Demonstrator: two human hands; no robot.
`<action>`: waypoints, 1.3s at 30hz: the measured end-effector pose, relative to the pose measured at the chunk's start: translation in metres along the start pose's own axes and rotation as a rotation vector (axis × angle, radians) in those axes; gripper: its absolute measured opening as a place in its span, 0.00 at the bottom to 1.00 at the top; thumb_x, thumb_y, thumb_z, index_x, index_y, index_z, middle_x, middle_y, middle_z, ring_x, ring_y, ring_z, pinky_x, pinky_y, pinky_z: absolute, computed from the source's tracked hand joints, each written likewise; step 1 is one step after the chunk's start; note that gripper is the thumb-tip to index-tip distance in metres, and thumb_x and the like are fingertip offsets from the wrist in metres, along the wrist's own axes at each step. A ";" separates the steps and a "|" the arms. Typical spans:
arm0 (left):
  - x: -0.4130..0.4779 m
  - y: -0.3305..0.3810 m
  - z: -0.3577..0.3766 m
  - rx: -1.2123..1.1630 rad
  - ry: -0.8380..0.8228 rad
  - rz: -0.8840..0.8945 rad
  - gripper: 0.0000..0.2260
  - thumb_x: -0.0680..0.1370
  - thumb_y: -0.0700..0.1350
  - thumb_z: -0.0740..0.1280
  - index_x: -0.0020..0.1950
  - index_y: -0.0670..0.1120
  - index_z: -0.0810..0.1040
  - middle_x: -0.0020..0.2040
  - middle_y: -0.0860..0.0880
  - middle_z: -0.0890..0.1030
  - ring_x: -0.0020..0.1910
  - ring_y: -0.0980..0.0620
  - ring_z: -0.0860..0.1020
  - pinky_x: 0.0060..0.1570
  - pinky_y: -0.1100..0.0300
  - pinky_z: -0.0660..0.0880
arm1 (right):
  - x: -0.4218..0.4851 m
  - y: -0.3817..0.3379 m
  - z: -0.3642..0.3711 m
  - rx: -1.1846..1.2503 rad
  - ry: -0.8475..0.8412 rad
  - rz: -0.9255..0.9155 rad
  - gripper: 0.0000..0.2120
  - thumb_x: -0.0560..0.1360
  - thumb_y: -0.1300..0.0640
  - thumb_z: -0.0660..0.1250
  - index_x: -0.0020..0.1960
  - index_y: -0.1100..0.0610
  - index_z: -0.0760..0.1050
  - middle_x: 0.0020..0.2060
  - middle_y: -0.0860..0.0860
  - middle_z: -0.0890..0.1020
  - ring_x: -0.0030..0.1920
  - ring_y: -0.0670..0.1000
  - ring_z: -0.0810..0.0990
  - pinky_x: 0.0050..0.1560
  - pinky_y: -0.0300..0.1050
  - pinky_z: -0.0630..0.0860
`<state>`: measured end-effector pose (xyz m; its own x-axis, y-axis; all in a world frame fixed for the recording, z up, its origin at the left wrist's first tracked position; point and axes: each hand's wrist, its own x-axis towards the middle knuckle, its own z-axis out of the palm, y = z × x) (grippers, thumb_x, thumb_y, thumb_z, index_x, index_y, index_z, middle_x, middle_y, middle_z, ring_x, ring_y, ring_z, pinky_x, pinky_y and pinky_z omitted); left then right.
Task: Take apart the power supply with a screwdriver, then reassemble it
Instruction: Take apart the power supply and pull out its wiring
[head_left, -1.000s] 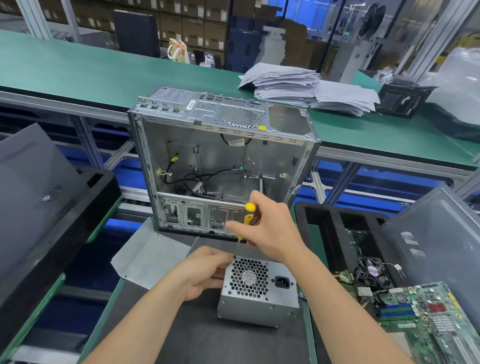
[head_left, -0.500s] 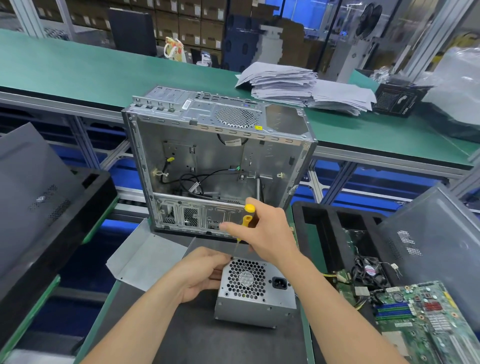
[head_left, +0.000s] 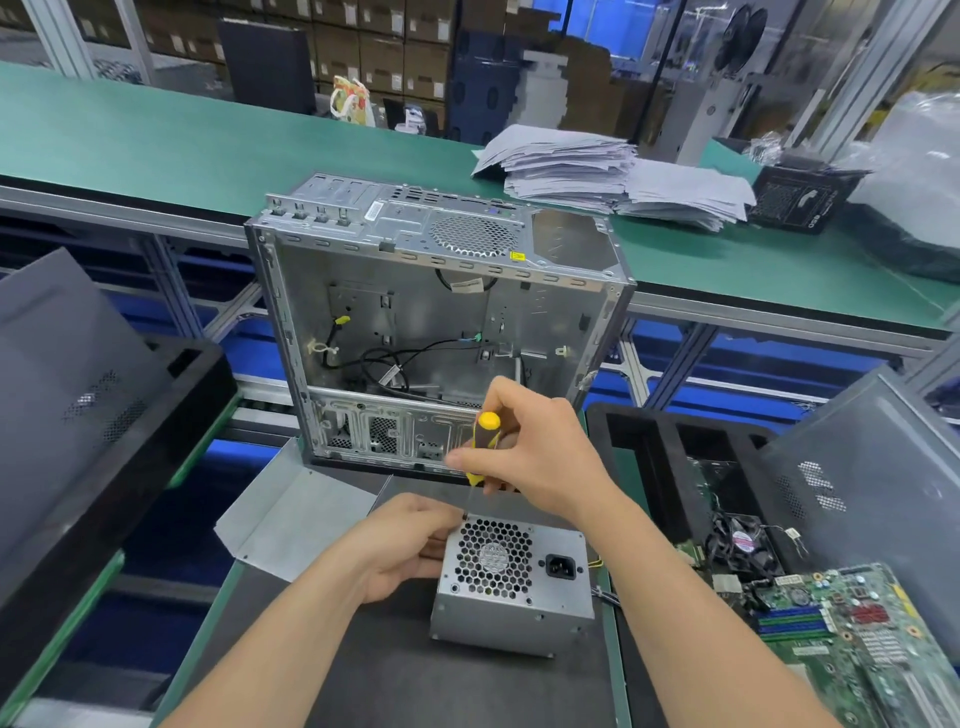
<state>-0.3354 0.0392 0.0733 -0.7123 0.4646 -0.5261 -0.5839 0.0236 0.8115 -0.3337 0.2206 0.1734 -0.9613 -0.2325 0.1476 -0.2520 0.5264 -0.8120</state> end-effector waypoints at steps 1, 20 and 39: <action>0.000 0.000 0.000 0.006 0.004 0.000 0.10 0.83 0.39 0.65 0.49 0.41 0.87 0.51 0.38 0.87 0.46 0.46 0.85 0.52 0.50 0.83 | 0.000 0.000 0.003 -0.046 0.043 0.005 0.22 0.72 0.48 0.81 0.42 0.50 0.66 0.33 0.53 0.84 0.28 0.50 0.85 0.32 0.54 0.82; 0.005 0.001 -0.003 0.050 -0.022 -0.009 0.10 0.84 0.39 0.63 0.54 0.38 0.84 0.52 0.39 0.87 0.49 0.45 0.86 0.53 0.49 0.83 | -0.006 0.006 0.001 0.105 -0.059 -0.007 0.09 0.81 0.62 0.70 0.53 0.48 0.77 0.46 0.47 0.88 0.39 0.54 0.87 0.47 0.52 0.86; 0.006 0.005 -0.005 0.870 0.171 0.568 0.14 0.79 0.48 0.72 0.46 0.71 0.83 0.47 0.69 0.84 0.48 0.66 0.83 0.50 0.66 0.77 | -0.004 -0.003 0.000 0.079 -0.093 -0.125 0.12 0.78 0.68 0.70 0.52 0.51 0.78 0.46 0.49 0.86 0.51 0.51 0.86 0.53 0.43 0.83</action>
<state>-0.3446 0.0372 0.0735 -0.8788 0.4770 0.0147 0.2852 0.5002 0.8176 -0.3291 0.2198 0.1748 -0.9077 -0.3690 0.1998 -0.3557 0.4241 -0.8329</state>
